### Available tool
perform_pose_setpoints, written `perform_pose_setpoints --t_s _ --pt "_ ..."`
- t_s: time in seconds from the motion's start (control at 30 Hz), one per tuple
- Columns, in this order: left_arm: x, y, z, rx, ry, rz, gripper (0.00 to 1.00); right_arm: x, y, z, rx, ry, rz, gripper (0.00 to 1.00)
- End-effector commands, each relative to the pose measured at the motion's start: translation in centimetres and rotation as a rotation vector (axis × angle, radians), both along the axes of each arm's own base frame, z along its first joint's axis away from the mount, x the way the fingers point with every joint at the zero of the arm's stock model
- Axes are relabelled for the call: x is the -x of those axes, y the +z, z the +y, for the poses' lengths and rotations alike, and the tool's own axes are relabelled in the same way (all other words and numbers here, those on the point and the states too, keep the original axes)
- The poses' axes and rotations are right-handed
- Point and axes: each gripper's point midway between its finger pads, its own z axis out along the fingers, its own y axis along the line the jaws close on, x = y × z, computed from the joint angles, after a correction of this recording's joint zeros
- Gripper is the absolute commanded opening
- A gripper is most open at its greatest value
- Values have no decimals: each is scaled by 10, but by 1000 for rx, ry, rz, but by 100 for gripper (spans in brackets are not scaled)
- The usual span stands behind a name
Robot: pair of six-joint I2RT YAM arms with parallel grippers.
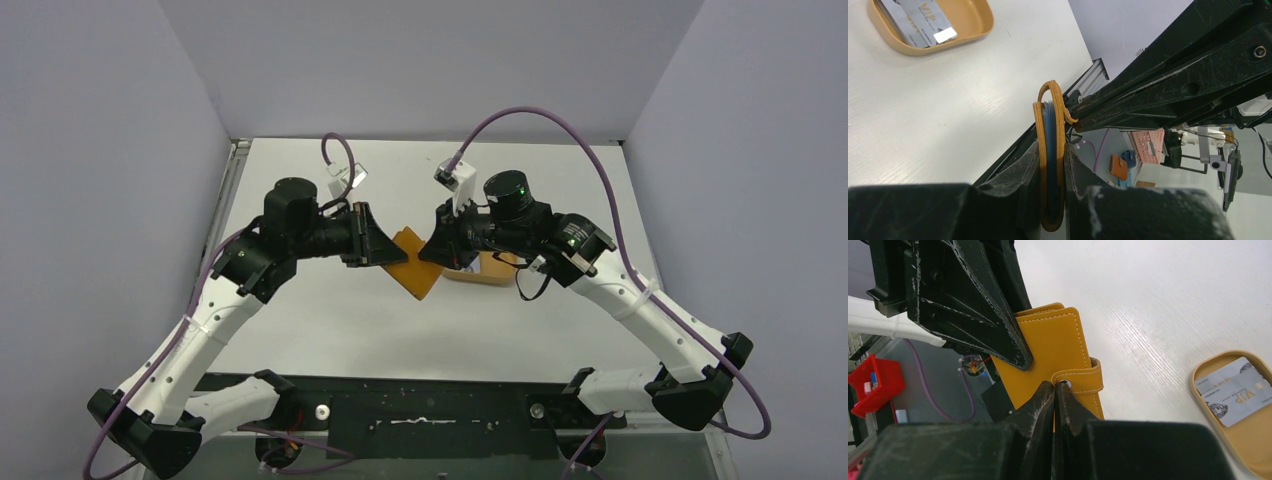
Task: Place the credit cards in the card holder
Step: Close the card holder at the center of the board.
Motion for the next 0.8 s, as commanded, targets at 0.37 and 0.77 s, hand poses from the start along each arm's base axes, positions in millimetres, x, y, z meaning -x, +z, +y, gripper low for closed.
perform_pose_setpoints --t_s 0.37,0.77 --pt "9 54 -8 148 -57 -126 0 5 5 17 -73 20 25 0" --pt "10 57 -5 141 -43 -145 0 8 3 21 -73 29 42 0"
